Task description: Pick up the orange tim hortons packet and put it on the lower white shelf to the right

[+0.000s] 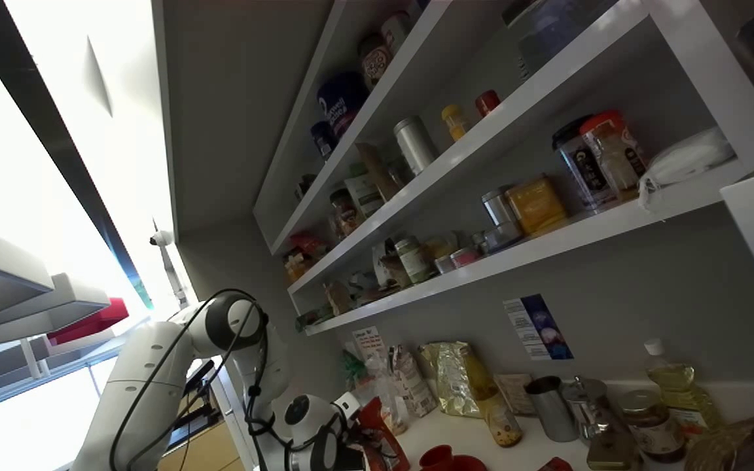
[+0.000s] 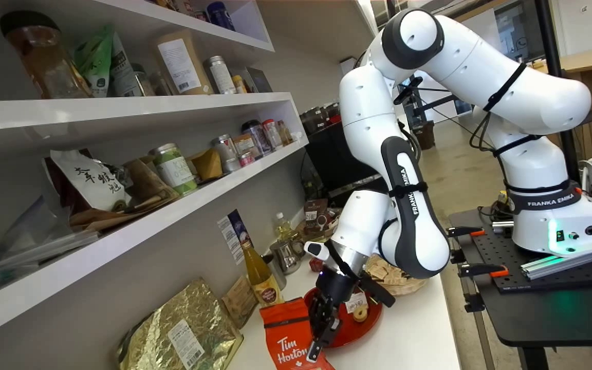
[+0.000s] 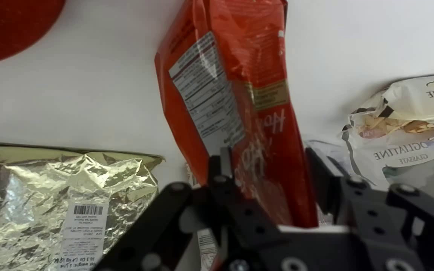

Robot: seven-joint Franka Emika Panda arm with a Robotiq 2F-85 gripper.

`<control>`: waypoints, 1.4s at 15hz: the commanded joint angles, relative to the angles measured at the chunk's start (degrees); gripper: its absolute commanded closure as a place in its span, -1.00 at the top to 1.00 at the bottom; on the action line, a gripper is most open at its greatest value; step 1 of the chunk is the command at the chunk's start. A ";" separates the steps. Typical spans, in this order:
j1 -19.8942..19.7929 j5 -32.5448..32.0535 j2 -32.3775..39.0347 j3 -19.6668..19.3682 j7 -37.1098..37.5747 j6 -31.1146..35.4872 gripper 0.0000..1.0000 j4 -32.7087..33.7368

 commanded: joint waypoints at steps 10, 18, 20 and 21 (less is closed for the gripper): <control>0.51 1.11 -5.52 0.02 -1.82 3.77 -0.98 -7.69; -5.48 1.03 -29.96 -0.53 1.34 -0.21 -0.98 -23.20; -7.34 2.38 -36.49 -2.53 0.63 -5.68 -0.98 -24.31; -8.69 2.11 -39.64 -3.66 1.23 -9.51 -0.98 -24.28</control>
